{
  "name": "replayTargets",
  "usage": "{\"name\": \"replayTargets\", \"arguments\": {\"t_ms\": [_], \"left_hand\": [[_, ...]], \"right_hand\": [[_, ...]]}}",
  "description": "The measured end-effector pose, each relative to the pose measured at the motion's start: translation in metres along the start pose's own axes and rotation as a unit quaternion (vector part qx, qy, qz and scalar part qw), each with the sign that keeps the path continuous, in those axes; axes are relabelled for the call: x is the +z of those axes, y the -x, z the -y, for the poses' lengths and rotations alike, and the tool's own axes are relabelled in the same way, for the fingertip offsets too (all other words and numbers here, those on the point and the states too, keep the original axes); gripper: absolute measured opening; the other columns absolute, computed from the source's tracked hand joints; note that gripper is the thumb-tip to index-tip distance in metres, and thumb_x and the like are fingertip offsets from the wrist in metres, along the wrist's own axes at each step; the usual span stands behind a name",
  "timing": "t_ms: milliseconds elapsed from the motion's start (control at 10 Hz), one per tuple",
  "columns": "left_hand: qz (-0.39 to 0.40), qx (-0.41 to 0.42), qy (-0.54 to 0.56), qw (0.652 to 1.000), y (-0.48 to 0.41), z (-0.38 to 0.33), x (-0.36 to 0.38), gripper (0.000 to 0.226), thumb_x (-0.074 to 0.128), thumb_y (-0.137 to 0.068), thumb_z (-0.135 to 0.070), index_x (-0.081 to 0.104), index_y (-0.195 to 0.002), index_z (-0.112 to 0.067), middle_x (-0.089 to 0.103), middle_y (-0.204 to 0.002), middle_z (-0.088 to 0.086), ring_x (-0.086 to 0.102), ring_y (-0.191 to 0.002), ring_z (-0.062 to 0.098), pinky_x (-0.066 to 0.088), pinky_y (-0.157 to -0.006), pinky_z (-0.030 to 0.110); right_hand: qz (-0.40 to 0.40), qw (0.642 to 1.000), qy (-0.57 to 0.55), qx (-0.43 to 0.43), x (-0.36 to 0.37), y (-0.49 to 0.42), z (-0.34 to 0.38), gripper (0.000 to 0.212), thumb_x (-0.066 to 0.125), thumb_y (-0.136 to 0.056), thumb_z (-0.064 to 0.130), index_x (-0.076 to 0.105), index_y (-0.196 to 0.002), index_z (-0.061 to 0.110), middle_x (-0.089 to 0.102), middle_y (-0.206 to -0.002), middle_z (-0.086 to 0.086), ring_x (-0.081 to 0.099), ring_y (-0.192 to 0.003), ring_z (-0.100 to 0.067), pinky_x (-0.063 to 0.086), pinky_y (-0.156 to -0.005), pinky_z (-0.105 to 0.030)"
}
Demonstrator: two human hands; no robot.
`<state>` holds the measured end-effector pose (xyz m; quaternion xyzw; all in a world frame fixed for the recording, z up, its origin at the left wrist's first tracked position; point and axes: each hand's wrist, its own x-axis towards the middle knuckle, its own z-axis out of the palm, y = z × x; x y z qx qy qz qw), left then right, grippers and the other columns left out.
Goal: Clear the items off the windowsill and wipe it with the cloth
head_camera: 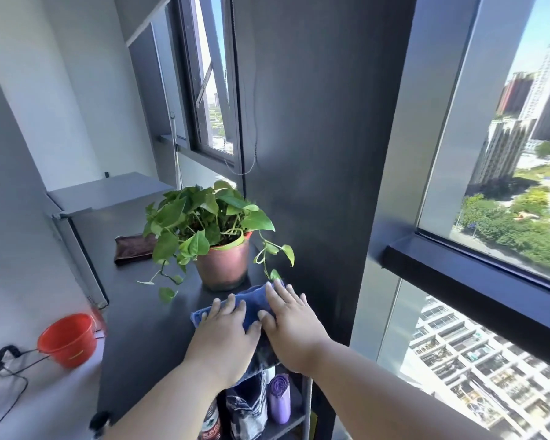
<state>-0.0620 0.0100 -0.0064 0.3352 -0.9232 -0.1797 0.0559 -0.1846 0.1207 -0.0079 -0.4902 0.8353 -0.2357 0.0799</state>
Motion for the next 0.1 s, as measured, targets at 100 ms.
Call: {"name": "replayTargets", "arguments": {"t_ms": [100], "left_hand": [[-0.119, 0.03, 0.144, 0.982, 0.0153, -0.043, -0.0188, 0.048, 0.051, -0.104, -0.041, 0.061, -0.149, -0.028, 0.061, -0.154, -0.009, 0.053, -0.144, 0.009, 0.04, -0.114, 0.028]], "right_hand": [[-0.093, 0.985, -0.148, -0.002, -0.0423, 0.0278, -0.0083, 0.051, 0.037, -0.11, 0.04, 0.043, -0.159, 0.025, 0.034, -0.167, 0.011, 0.024, -0.154, -0.004, 0.018, -0.127, -0.031]]}}
